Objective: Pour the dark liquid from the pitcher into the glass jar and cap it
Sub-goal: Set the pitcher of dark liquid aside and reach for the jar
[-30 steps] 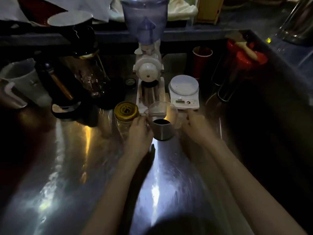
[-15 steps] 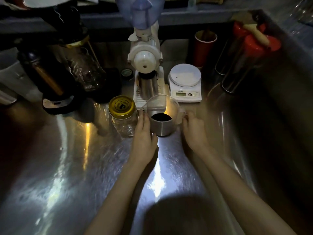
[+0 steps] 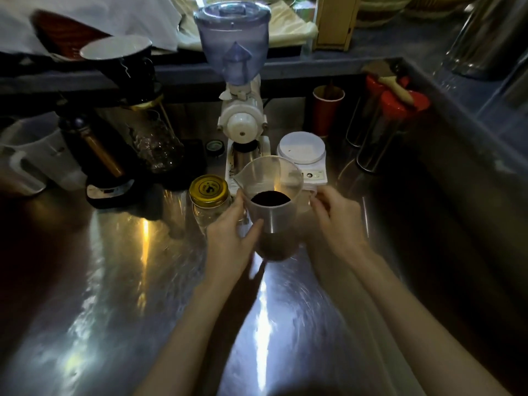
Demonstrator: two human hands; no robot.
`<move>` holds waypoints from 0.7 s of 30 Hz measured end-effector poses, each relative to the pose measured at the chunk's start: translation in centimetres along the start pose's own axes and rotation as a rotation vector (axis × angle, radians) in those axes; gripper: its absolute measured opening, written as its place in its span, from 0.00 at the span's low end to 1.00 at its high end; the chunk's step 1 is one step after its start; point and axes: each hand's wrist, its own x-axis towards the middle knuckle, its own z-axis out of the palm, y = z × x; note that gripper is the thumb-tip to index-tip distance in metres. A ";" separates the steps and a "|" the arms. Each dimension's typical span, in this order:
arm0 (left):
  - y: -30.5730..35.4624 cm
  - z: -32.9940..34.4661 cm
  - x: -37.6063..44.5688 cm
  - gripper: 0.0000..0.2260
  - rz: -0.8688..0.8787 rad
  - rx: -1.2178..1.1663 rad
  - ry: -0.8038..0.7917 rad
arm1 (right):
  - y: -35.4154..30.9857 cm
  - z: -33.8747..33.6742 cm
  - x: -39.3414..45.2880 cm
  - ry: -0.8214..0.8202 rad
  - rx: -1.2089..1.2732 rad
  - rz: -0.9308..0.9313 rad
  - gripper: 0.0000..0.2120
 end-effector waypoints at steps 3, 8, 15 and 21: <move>1.4 -1.0 -1.5 0.28 0.036 -0.012 0.008 | -1.4 -2.0 -1.8 0.016 0.011 -0.020 0.07; 2.8 -1.3 -5.0 0.26 0.037 -0.025 -0.050 | -1.7 -4.5 -5.8 -0.013 0.017 0.059 0.09; 3.8 0.4 -9.6 0.29 0.066 -0.061 -0.120 | 0.4 -6.1 -12.1 -0.005 0.026 0.237 0.10; 3.0 2.4 -12.6 0.29 0.049 -0.088 -0.217 | 3.2 -5.7 -16.9 0.032 0.037 0.344 0.10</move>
